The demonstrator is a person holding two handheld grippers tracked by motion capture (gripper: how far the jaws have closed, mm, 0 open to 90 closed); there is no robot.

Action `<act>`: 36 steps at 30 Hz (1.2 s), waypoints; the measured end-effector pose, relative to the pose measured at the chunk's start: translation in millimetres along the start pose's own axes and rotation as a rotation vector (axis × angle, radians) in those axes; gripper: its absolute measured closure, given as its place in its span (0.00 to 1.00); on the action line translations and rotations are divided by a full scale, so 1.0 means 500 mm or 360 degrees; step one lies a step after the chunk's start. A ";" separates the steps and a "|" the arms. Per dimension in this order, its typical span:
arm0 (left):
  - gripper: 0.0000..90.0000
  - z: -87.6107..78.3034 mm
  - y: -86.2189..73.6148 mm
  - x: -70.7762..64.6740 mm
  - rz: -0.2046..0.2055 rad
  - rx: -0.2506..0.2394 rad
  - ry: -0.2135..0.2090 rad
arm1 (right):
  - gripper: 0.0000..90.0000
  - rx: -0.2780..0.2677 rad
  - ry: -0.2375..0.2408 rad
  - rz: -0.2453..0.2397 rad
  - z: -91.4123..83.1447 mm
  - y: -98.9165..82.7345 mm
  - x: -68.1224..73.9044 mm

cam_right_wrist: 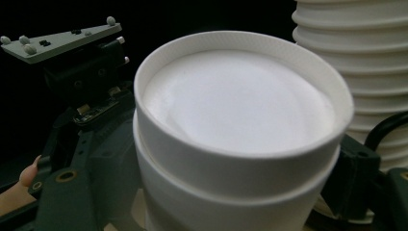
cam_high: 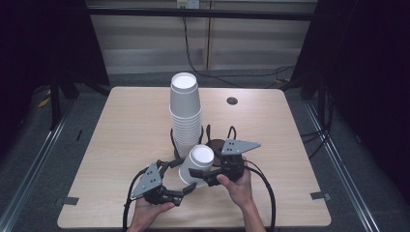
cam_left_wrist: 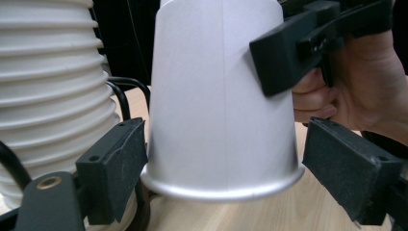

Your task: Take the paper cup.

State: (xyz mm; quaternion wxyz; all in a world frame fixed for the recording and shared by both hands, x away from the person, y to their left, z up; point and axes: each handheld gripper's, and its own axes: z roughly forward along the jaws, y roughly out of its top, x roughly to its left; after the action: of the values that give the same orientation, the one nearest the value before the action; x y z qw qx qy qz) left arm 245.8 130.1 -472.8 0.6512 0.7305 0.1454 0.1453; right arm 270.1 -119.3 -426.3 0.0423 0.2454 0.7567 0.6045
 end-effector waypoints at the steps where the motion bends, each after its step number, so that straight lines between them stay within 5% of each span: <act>1: 0.15 0.002 0.000 0.000 0.0001 0.0025 0.0003 | 0.23 0.0003 0.0011 0.0000 0.002 -0.001 0.001; 16: 0.11 0.035 -0.007 0.005 -0.0029 0.0092 -0.0059 | 0.23 -0.0002 0.0069 -0.0007 0.021 -0.010 0.011; 36: 0.17 0.020 -0.005 0.017 -0.0027 0.0136 -0.0083 | 0.14 -0.0043 0.0065 -0.0043 0.013 -0.005 0.014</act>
State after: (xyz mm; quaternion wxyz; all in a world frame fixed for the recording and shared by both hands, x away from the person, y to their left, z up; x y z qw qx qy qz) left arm 257.4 124.5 -476.4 0.6241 0.7600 0.1405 0.1143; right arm 265.7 -110.9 -428.5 0.0383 0.2223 0.7524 0.6189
